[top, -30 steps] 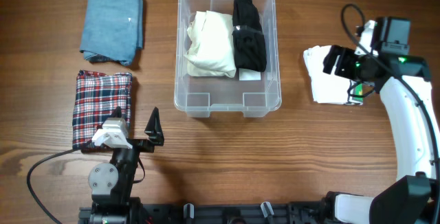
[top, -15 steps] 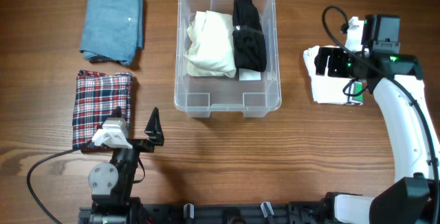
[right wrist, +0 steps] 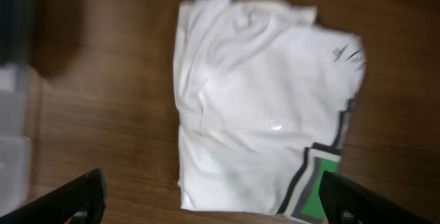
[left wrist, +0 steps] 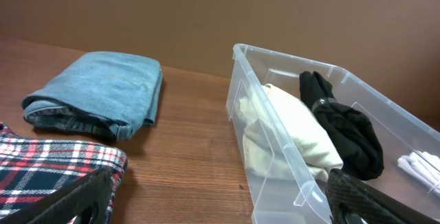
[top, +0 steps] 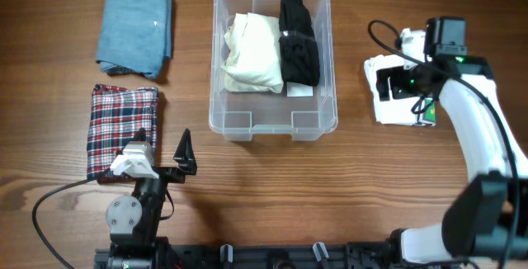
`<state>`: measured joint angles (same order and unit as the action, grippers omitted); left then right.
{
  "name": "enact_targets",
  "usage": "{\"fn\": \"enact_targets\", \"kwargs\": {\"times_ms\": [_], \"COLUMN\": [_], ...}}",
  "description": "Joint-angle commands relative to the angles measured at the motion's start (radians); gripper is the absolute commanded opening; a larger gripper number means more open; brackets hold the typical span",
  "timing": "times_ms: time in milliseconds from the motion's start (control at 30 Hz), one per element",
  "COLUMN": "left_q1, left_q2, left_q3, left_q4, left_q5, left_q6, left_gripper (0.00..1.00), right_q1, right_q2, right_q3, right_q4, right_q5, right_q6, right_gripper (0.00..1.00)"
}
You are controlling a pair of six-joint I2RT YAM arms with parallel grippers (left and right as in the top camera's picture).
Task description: Pack container
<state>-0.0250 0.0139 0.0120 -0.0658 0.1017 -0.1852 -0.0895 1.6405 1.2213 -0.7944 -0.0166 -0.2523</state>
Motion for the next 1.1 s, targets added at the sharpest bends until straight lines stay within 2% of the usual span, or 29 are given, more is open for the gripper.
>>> {"fn": "enact_targets", "kwargs": {"times_ms": [0, 367, 600, 800, 1067], "left_q1": [0.006, 0.006, 0.006, 0.006, 0.006], "left_q2": [-0.005, -0.005, -0.005, -0.005, -0.005], "left_q3": [-0.006, -0.006, -0.006, -0.006, -0.006], "left_q4": [-0.002, -0.003, -0.002, -0.003, -0.003], "left_q5": [-0.006, -0.006, -0.006, -0.006, -0.006], "left_q6": [-0.002, -0.002, -0.002, -0.002, -0.002], "left_gripper": [1.0, 1.0, 1.0, 1.0, 1.0], "right_q1": [0.002, 0.089, 0.11, 0.11, 0.109], "right_q2": [0.1, 0.225, 0.315, 0.32, 0.32], "right_q3": [0.016, 0.016, 0.016, 0.016, 0.016], "right_q4": [-0.01, 0.01, 0.043, 0.107, 0.177], "right_q5": [0.053, 0.201, 0.344, 0.412, 0.412], "right_q6": [-0.035, -0.032, 0.019, 0.019, 0.016], "right_gripper": [1.0, 1.0, 1.0, 1.0, 0.98]}}
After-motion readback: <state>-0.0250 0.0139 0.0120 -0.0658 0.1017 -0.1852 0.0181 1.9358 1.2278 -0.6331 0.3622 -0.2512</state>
